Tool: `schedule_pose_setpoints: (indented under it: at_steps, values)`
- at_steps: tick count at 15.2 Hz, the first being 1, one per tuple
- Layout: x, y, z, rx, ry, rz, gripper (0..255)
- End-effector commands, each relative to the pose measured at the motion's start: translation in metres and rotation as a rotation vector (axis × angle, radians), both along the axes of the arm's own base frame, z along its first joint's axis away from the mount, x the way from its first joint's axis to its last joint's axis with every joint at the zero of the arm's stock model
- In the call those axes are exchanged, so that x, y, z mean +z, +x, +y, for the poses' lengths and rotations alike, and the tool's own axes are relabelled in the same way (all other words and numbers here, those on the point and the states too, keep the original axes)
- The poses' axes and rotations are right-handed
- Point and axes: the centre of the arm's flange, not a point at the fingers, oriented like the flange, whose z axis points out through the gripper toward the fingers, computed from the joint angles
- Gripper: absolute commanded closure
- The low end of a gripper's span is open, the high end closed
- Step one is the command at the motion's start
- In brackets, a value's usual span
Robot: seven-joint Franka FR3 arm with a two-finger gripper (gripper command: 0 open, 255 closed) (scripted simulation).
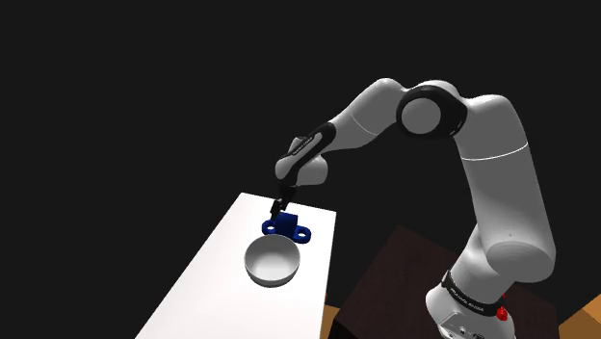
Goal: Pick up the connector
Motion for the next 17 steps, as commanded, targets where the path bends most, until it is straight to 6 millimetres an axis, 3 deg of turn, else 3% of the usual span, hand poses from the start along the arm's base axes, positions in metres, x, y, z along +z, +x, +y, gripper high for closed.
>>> schedule_pose_setpoints:
  at_steps: [1,10,17]
  values:
    - [-0.002,0.000,0.000,0.000,0.000,0.000,255]
    - [-0.002,0.001,0.000,0.000,0.000,0.000,255]
    - [0.035,0.001,0.000,0.000,0.000,0.000,255]
